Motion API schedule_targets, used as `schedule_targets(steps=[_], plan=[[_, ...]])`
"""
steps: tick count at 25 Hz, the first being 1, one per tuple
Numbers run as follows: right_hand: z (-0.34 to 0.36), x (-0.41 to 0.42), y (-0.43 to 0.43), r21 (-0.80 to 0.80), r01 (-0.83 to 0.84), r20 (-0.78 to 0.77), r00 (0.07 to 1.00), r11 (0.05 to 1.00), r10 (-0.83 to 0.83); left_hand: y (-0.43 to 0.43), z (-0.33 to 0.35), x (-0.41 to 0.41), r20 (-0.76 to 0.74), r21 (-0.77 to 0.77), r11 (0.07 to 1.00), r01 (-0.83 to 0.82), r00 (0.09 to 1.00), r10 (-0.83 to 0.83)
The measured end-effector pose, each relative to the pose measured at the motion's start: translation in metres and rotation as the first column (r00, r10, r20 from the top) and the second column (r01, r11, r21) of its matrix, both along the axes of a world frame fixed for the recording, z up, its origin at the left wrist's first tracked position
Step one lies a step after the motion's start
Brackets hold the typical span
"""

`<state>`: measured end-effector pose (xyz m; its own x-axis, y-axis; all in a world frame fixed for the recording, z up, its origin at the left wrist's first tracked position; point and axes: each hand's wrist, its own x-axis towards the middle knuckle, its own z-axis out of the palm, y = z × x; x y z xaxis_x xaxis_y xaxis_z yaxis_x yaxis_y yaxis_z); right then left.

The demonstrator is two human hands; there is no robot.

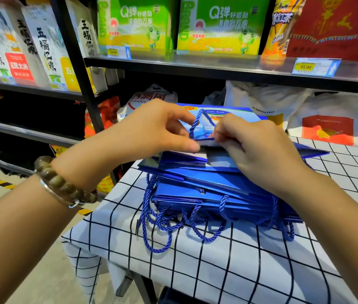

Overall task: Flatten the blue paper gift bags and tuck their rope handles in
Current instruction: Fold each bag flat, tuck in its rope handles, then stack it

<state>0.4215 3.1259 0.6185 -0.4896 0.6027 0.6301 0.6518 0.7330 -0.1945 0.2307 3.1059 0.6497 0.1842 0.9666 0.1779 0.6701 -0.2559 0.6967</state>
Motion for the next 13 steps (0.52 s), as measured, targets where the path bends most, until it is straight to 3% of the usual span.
schedule_targets(steps=[2, 4, 6, 10, 13], plan=[[0.004, -0.003, -0.002, 0.065, -0.009, 0.029, 1.000, 0.998, 0.007, -0.001, -0.004, 0.003, -0.147, 0.091, 0.996, -0.018, 0.989, 0.032], [0.006, -0.008, -0.005, 0.129, -0.004, 0.112, 0.994, 0.992, -0.011, 0.000, -0.007, 0.010, -0.199, 0.170, 0.985, -0.017, 0.979, 0.051], [0.007, -0.015, -0.009, 0.124, 0.078, 0.195, 0.976, 0.989, -0.102, 0.002, -0.009, 0.014, -0.148, 0.185, 0.981, -0.049, 0.986, 0.077], [0.012, -0.018, -0.016, -0.097, 0.277, 0.356, 0.907, 0.956, -0.227, 0.005, -0.013, 0.022, 0.008, 0.116, 0.987, -0.111, 0.994, 0.110], [0.012, -0.022, -0.016, -0.072, 0.350, 0.394, 0.870, 0.934, -0.296, 0.006, -0.016, 0.028, 0.079, 0.096, 0.988, -0.120, 0.990, 0.113]])
